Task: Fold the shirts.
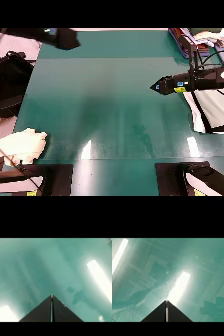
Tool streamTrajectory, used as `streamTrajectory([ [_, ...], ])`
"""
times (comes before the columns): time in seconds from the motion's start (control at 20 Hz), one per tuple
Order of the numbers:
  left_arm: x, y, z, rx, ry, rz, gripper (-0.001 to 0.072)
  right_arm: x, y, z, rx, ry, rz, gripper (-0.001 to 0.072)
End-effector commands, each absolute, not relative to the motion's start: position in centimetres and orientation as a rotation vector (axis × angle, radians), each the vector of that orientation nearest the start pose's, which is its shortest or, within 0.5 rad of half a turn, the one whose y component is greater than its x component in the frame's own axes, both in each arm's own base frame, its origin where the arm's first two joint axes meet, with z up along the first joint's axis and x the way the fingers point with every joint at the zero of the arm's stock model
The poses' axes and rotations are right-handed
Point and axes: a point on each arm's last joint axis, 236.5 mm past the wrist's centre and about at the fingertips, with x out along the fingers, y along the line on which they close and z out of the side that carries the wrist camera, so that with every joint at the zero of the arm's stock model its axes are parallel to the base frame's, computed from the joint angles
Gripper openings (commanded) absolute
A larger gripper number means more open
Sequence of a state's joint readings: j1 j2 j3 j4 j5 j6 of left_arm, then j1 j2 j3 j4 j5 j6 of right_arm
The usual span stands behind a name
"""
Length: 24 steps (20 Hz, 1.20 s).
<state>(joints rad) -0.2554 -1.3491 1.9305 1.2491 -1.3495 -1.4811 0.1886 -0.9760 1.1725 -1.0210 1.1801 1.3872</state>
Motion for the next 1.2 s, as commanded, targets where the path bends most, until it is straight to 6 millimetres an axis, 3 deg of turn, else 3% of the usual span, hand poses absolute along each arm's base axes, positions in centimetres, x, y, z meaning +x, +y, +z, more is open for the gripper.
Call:
streamTrajectory([
  [0.0,37.0,-10.7,24.8,0.062,0.889,-0.372,0.0026,32.6,17.8,15.6,0.188,0.944,0.621,0.0015],
  [0.1,34.0,-6.1,21.6,0.071,0.969,-0.221,0.0027,32.6,17.8,15.6,0.188,0.944,0.621,0.0015],
  [0.25,27.2,0.1,13.7,0.074,1.226,0.009,0.003,32.6,17.8,15.6,0.189,0.943,0.621,0.0015],
  [0.3,24.9,1.4,11.1,0.081,1.315,0.054,0.0096,32.6,17.8,15.7,0.189,0.941,0.62,0.0015],
  [0.35,22.8,2.4,8.5,0.082,1.403,0.09,0.0458,32.6,17.8,15.7,0.189,0.941,0.62,0.0015],
  [0.4,21.2,3.0,6.3,0.07,1.475,0.125,0.0667,32.6,17.8,15.7,0.189,0.941,0.62,0.0015],
  [0.5,18.2,3.6,2.3,0.063,1.612,0.154,0.0665,32.6,17.8,15.7,0.189,0.941,0.62,0.0015],
  [0.65,15.5,3.6,-1.9,0.06,1.715,0.168,0.0665,32.6,17.8,15.7,0.189,0.941,0.62,0.0015],
  [0.75,14.3,3.6,-3.2,0.047,1.752,0.185,0.0664,32.6,17.8,15.6,0.189,0.942,0.621,0.0015],
  [0.9,14.2,3.7,-3.5,0.033,1.751,0.21,0.0662,32.6,17.9,15.7,0.189,0.941,0.621,0.0015],
  [1.0,14.3,3.7,-3.5,0.032,1.747,0.211,0.0296,32.6,17.9,15.7,0.189,0.94,0.621,0.0015],
  [1.05,14.4,3.7,-3.5,0.032,1.743,0.211,0.0188,32.6,17.9,15.7,0.19,0.94,0.621,0.0015],
  [1.1,14.7,3.7,-3.5,0.032,1.732,0.207,0.0031,32.6,17.9,15.7,0.19,0.94,0.621,0.0015],
  [1.15,15.4,3.7,-3.1,0.034,1.705,0.203,0.0026,32.6,17.9,15.7,0.19,0.939,0.621,0.0015],
])
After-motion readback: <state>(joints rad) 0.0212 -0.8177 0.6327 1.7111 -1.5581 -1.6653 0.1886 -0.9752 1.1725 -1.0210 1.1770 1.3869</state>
